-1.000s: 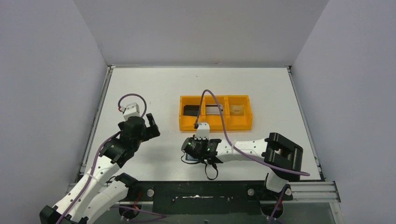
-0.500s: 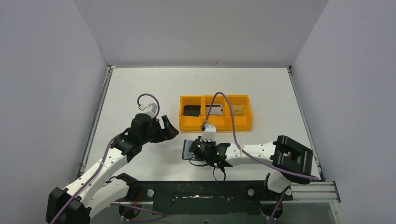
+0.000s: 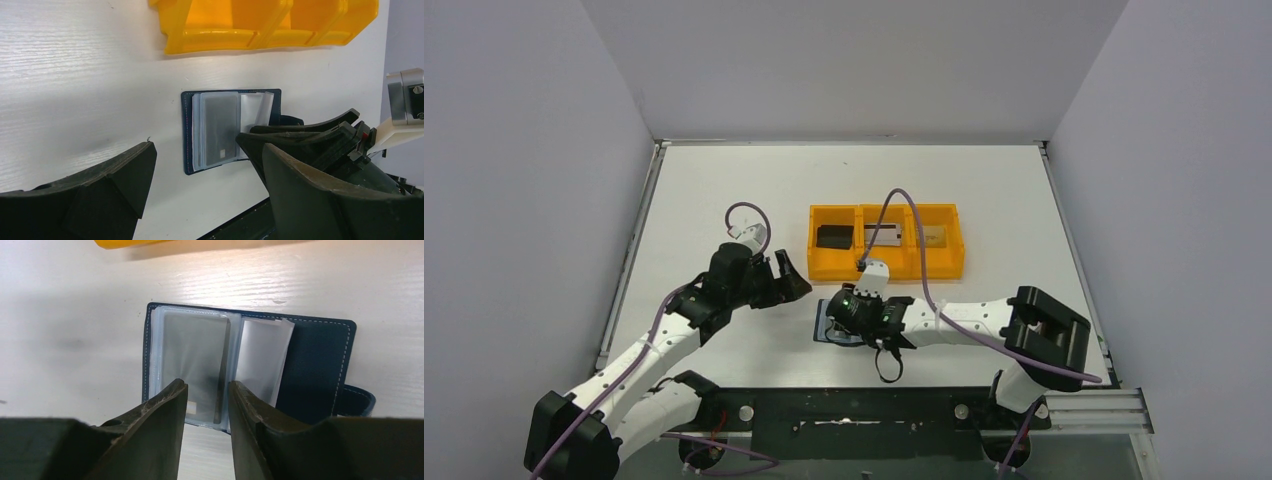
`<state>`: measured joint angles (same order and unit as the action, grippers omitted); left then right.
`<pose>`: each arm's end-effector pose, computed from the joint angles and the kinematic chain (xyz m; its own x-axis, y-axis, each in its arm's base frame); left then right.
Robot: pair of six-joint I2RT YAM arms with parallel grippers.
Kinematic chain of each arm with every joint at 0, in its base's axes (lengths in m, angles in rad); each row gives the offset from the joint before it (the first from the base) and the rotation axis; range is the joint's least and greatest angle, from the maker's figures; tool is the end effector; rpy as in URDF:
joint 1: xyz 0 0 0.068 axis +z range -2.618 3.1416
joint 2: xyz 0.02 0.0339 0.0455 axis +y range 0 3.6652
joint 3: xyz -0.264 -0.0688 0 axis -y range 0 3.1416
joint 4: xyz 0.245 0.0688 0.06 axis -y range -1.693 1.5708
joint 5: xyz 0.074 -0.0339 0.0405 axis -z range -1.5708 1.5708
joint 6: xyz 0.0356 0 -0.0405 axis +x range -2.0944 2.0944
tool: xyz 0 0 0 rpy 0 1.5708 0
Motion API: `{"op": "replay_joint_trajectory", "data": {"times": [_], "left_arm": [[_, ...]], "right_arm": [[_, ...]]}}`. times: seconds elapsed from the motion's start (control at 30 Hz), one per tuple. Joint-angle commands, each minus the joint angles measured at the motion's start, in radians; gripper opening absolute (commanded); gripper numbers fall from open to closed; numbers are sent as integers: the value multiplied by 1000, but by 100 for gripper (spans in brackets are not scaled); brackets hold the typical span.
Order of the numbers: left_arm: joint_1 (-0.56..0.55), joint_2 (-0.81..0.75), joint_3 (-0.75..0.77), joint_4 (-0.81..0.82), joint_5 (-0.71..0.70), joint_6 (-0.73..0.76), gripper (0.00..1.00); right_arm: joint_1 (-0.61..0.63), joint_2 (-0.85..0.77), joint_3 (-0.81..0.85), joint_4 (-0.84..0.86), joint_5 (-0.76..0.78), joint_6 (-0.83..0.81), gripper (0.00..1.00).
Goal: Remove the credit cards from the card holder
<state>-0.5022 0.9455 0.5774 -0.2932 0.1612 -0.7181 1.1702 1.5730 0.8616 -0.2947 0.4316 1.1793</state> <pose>0.1741 -0.1021 0.2283 -0.7910 -0.3065 -0.5295 0.0872 0.8001 -0.5935 0.1316 0.2725 0.1732 -0.8181 0.2211 -0.5308 0.0187 0.9328 0.3598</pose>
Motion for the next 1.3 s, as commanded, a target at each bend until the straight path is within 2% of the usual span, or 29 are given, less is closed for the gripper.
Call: {"op": "replay_joint_trajectory", "data": {"times": [0.0,0.23,0.33,0.63,0.73,1.27], "left_arm": [[-2,-1,21,29,4,6,78],[-2,-8,19,16,-10,7,78],[-1,-9,20,12,-13,8,78],[-1,-4,19,9,-19,13,78],[0,0,19,11,-16,13,78],[-17,44,7,90,99,22,78]], "right_arm": [[-13,39,77,-22,31,-11,36],[-18,144,178,-127,33,-16,37],[-12,189,218,-193,54,6,34],[-6,184,216,-217,77,29,9],[-9,158,179,-165,65,24,0],[-80,-89,-173,356,-112,-22,0]]}}
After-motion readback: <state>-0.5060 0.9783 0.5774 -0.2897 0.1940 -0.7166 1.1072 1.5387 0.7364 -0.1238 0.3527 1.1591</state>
